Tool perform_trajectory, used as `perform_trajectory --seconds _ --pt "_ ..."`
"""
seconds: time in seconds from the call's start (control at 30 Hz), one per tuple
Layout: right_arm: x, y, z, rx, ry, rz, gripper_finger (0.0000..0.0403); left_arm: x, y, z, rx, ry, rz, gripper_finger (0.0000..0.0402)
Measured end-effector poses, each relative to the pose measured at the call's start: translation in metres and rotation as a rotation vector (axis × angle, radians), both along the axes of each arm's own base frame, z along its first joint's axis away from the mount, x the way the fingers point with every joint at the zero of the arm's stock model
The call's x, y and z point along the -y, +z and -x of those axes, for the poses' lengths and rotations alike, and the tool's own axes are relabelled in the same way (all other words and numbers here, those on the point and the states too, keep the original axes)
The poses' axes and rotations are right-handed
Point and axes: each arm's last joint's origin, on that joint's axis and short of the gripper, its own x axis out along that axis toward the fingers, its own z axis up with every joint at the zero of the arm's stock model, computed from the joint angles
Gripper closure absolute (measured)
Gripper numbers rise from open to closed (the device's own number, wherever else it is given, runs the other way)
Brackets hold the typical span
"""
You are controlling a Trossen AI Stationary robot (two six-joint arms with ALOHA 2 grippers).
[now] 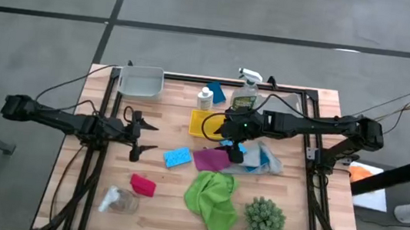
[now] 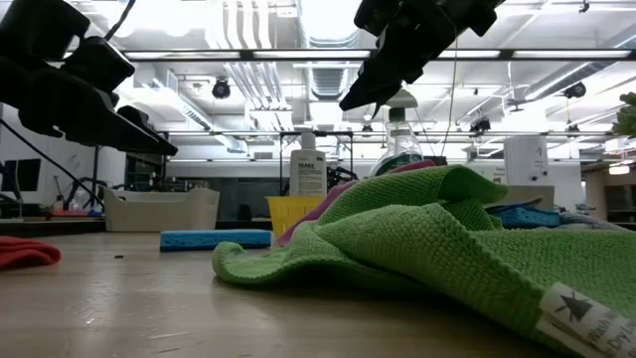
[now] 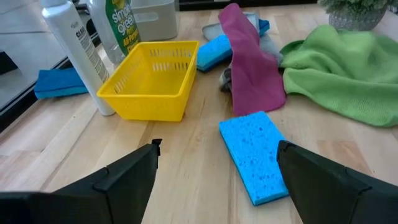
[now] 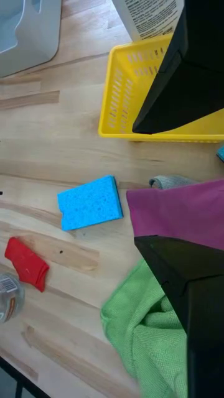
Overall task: Pick & Place Kitchen Items
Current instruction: Put the purple microfiber towel into the right gray bin
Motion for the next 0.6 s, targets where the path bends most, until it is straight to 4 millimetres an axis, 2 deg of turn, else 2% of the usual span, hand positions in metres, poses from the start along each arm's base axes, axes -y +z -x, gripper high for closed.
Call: perform_trajectory --seconds 0.2,0.33,0.6 --pt "0.001 0.008 -0.007 0.1 -0.069 -0.085 0.0126 0.0 0.0 0.0 0.011 0.032 0.069 0.007" --pt "0.001 0.024 -0.015 0.271 -0.134 -0.206 0.0126 0.0 0.002 -0.001 0.038 0.045 0.1 0.0071" --pt "0.001 0.055 -0.022 0.589 -0.123 -0.276 0.0126 0.0 0.003 -0.001 0.058 0.08 0.169 0.0071"
